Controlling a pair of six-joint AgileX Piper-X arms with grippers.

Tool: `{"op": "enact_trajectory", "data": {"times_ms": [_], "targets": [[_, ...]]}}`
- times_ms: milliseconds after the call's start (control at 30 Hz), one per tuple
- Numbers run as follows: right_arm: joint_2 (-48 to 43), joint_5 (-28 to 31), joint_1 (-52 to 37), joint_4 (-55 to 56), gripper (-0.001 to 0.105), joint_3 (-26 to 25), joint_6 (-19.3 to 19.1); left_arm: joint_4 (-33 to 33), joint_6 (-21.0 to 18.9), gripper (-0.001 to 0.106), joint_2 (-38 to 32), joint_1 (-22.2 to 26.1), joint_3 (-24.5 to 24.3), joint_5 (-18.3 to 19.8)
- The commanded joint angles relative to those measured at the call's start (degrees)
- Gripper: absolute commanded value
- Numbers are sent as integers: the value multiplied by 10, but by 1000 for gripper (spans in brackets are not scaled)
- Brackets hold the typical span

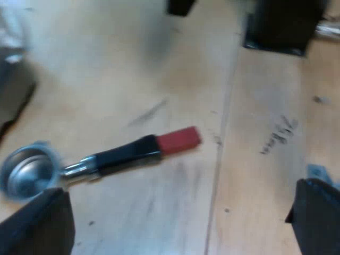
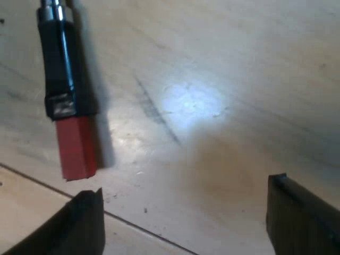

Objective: Put the handle in the coffee machine

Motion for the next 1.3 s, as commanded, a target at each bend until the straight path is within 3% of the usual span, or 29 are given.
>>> {"op": "enact_trajectory", "data": {"times_ms": [33, 167, 267, 600, 833, 1100, 1300], "targets": [[15, 0, 28, -16, 65, -6, 22, -7, 8, 84, 8, -17, -3, 5], [53, 28, 80, -37, 65, -6, 73, -7, 8, 84, 31, -38, -3, 25], [84, 44, 109, -37, 61, -6, 87, -7, 8, 84, 42, -45, -3, 40], [183, 61, 160, -64, 0, 2, 112, -3, 8, 84, 51, -49, -3, 55], [227, 61, 159, -123, 0, 29, 149, -2, 8, 84, 51, -49, 0, 55], [271, 61, 159, -185, 0, 41, 155, 2, 7, 84, 51, -49, 0, 49], [316, 43, 159, -204, 0, 41, 157, 59, 7, 84, 51, -49, 0, -1]]}}
